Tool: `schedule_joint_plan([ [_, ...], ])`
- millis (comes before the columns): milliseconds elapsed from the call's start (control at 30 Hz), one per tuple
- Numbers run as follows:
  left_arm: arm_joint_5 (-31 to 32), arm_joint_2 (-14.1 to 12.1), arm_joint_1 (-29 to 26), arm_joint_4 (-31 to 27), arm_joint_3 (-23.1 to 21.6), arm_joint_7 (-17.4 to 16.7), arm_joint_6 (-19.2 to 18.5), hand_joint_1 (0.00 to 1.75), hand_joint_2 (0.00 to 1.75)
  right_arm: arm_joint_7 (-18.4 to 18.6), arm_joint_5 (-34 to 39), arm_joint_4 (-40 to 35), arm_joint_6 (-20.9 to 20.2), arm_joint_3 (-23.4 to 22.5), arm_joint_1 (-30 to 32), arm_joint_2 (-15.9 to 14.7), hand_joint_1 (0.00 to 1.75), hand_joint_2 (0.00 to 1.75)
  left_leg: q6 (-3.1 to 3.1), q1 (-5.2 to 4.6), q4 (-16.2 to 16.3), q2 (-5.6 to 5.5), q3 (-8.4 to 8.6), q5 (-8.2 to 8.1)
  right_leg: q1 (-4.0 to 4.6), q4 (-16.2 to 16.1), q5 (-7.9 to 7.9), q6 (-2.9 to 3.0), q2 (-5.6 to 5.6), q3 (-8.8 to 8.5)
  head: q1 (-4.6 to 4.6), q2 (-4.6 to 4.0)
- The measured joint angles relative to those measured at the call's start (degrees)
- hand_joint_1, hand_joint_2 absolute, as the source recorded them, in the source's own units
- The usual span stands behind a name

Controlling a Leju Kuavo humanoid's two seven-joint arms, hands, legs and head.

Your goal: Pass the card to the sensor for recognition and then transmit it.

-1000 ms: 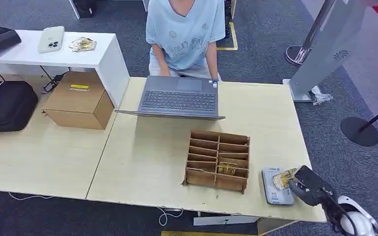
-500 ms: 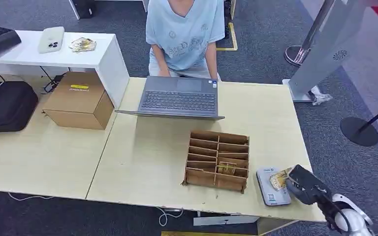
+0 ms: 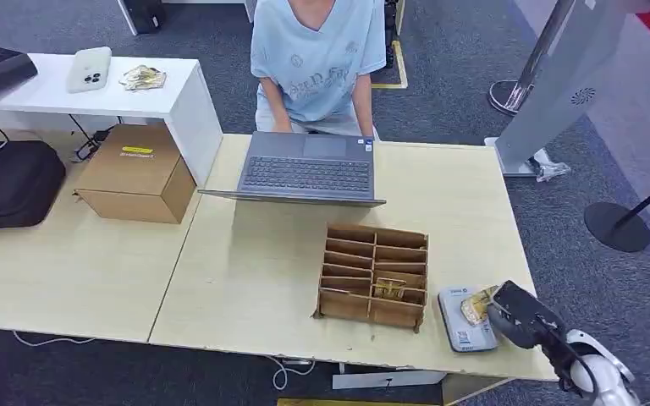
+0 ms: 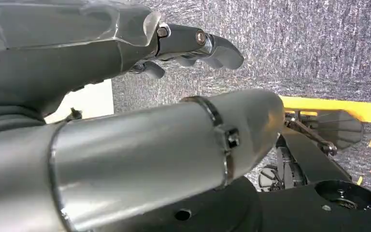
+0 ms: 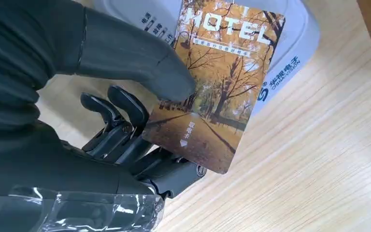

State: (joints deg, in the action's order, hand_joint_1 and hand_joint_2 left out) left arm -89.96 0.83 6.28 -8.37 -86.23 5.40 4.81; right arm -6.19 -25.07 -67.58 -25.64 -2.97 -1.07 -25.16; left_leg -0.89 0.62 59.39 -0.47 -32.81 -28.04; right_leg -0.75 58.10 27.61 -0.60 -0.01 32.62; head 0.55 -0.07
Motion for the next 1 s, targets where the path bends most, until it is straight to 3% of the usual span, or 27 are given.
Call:
schedule_joint_plan([
  [233,-0.02,0.02,-0.05,0.00,0.61,0.02,0.04,0.00,0.00,-2.45,4.44,0.18,2.43,-0.26,-1.20,0.09,1.75,1.75,0.00,-0.01,0.00,-0.01,-0.03,0.00,-0.01,0.00,-0.01,-0.01,-0.01,0.02,0.02,0.00],
  [533,-0.02,0.07,-0.05,0.00,1.05,0.18,0.44,0.00,0.00,-9.57,9.20,1.66,1.88,-0.35,-3.81,0.20,1.75,1.75,0.00,-0.01,0.00,-0.06,-0.09,0.00,-0.01,0.00,0.01,-0.01,-0.04,0.08,0.02,0.00],
  [867,-0.02,0.09,-0.05,0.00,1.38,0.66,0.55,0.00,0.00,-10.93,10.88,0.26,2.27,-1.38,-4.29,1.44,1.75,1.75,0.00,-0.01,0.00,-0.06,-0.17,0.00,-0.01,0.01,0.01,-0.01,-0.05,0.12,0.02,0.00],
  [1000,0.00,0.24,-0.02,0.00,1.40,0.66,1.03,0.00,0.00,-12.72,9.96,-0.53,6.33,-1.42,-5.47,2.43,1.75,1.75,0.00,-0.01,0.00,-0.05,-0.17,0.00,-0.01,0.02,0.01,-0.01,-0.04,0.12,0.00,0.00],
])
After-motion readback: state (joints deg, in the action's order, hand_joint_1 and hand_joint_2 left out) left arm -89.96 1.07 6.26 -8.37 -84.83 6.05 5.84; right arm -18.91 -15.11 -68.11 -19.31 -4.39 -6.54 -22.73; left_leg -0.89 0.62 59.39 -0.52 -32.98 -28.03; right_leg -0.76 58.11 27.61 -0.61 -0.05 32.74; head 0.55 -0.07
